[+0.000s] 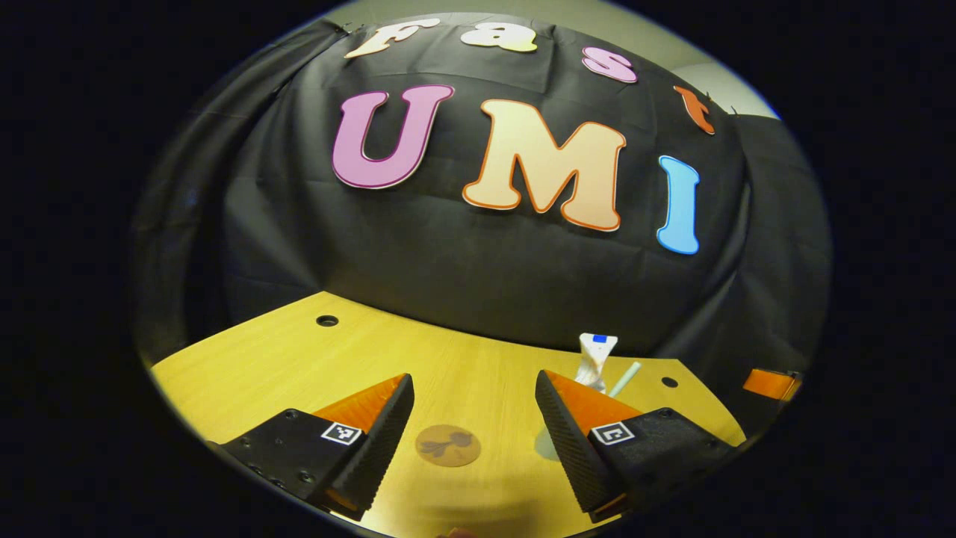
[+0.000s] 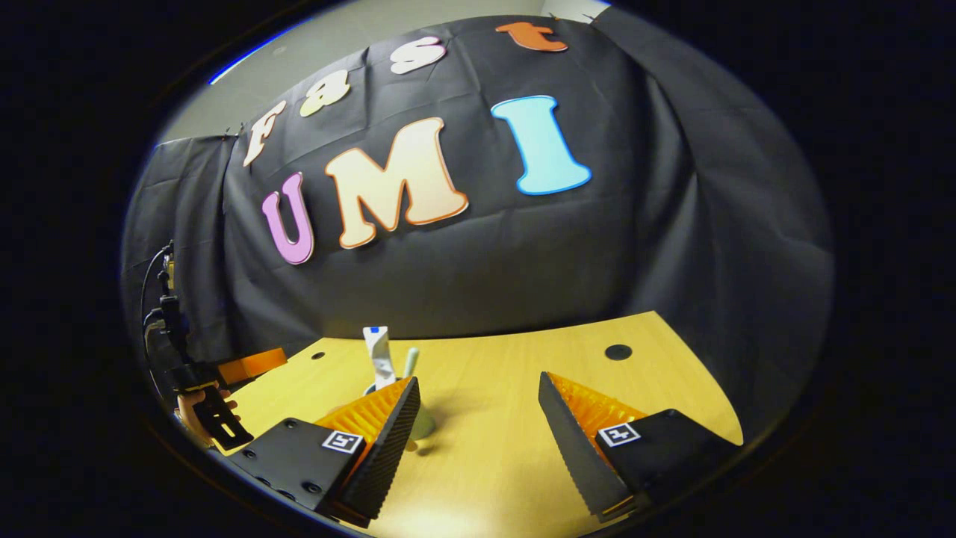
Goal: Put the toothbrush and toothpaste on the desktop into the cup, then pick up the cup and place it on the coaster on the desktop.
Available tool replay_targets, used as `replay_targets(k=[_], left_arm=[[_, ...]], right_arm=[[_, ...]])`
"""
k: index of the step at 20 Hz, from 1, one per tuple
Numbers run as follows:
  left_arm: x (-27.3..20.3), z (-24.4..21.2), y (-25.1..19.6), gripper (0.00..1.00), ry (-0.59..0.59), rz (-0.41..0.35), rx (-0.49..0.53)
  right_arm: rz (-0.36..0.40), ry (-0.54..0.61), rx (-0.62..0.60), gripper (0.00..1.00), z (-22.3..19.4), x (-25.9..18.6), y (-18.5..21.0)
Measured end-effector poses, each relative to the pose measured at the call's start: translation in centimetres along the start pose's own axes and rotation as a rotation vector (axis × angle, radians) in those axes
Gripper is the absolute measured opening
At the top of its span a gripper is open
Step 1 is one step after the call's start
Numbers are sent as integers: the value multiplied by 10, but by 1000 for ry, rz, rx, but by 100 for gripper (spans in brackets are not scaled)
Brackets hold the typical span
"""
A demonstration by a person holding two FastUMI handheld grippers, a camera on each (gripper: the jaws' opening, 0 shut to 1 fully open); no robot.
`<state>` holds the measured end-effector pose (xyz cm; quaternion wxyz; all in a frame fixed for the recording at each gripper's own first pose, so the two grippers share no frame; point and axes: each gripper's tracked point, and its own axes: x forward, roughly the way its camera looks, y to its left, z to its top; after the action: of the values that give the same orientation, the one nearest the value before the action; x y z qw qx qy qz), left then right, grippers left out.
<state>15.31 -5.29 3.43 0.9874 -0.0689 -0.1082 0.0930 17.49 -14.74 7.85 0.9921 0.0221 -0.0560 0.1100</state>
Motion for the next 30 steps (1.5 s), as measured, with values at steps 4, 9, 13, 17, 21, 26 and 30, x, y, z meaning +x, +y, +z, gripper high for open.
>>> replay_targets(k=[4, 9, 13, 17, 21, 26, 30], left_arm=[[-7, -1, 38, 95, 39, -15, 27], [-9, -13, 88, 95, 118, -23, 32], [-6, -22, 116, 95, 170, -32, 28], [-1, -37, 138, 95, 228, -54, 20], [1, -55, 157, 95, 277, -50, -4], [0, -73, 184, 96, 322, -29, -18], [1, -75, 196, 95, 328, -31, -7]], right_arm=[[15, 51, -53, 98, -2, 15, 39], [18, 139, -77, 98, -11, 45, 74], [9, 289, -113, 95, -45, 68, 87], [-3, 440, -171, 98, -88, 81, 94], [-18, 578, -223, 98, -121, 89, 89], [-6, 697, -293, 98, -151, 99, 90], [-6, 755, -353, 88, -171, 108, 86]])
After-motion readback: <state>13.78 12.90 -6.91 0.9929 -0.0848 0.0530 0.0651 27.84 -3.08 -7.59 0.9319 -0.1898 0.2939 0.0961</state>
